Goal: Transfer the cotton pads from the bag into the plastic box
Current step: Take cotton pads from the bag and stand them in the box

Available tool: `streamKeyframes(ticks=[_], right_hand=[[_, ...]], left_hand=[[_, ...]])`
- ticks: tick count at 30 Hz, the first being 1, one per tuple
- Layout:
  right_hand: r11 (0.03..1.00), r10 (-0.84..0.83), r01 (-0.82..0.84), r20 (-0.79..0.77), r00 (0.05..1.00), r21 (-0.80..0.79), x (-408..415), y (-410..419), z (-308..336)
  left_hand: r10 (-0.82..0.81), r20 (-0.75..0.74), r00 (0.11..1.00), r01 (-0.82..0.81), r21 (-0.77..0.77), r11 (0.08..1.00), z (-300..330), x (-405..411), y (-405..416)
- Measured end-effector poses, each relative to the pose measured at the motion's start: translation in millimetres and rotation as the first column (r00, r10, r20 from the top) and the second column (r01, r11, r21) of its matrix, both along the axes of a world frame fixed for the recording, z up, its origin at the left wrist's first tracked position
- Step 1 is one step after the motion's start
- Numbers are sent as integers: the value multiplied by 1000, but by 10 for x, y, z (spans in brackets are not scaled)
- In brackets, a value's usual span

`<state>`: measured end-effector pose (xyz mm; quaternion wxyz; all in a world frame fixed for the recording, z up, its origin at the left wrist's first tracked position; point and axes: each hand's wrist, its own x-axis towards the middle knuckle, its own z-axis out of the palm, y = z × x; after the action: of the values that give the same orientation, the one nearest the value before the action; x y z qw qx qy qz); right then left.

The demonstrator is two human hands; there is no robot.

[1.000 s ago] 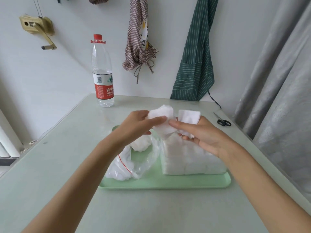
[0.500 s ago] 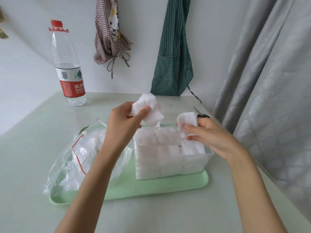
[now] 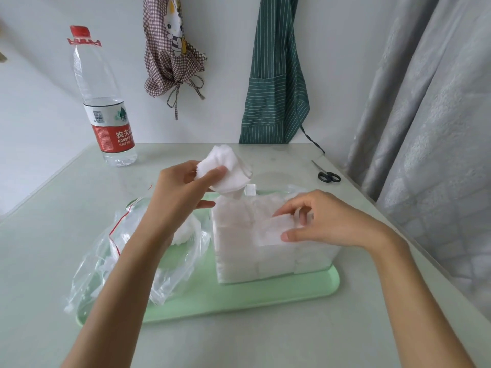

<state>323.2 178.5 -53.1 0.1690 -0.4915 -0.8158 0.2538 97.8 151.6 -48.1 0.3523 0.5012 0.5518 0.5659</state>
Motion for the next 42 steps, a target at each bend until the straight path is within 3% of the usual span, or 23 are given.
streamKeyframes(ticks=[3, 8, 10, 11, 13, 16, 18, 20, 23, 26, 29, 32, 39, 42], right_hand=[[992, 5, 12, -130, 992, 128, -12, 37, -1], [994, 18, -26, 71, 997, 107, -122, 11, -92], [985, -27, 49, -133, 991, 166, -126, 10, -3], [978, -63, 120, -310, 949, 171, -138, -7, 70], [984, -125, 174, -571, 812, 31, -167, -77, 198], [970, -157, -4, -634, 757, -244, -273, -173, 226], [941, -221, -46, -713, 665, -335, -326, -167, 181], [922, -297, -45, -779, 552, -384, -358, -131, 144], [915, -346, -21, -813, 468, -402, -387, -100, 96], [932, -306, -25, -820, 484, -362, -430, -125, 92], [944, -291, 14, -807, 514, -331, -429, -122, 102], [946, -273, 4, -793, 545, -324, -388, -107, 105], [963, -231, 30, -759, 609, -268, -382, -95, 75], [949, -286, 49, -789, 544, -311, -416, -88, 76]], left_hand=[[-34, 13, 999, 34, -12, 999, 6, 14, 5], [-128, -1, 992, 128, 5, 992, 20, 9, -20], [-157, -12, 988, 157, -1, 988, 3, 12, -9], [-166, -10, 986, 166, -4, 986, -1, 20, -6], [-195, 10, 981, 195, 2, 981, -5, 53, 2], [-213, 33, 976, 211, 54, 976, 15, 150, -20], [-143, 12, 990, 141, 102, 985, -15, 211, 0], [61, -116, 991, -35, 211, 977, -78, 242, 23], [286, -370, 884, -115, 421, 900, -85, 266, 4], [233, -449, 863, -39, 401, 915, -97, 292, 1], [26, -331, 943, 72, 281, 957, -71, 319, -21], [-190, -169, 967, 221, 187, 957, -1, 347, -76], [-142, -122, 982, 160, 155, 975, -79, 351, -23], [-158, -38, 987, 161, 117, 980, -92, 288, 18]])
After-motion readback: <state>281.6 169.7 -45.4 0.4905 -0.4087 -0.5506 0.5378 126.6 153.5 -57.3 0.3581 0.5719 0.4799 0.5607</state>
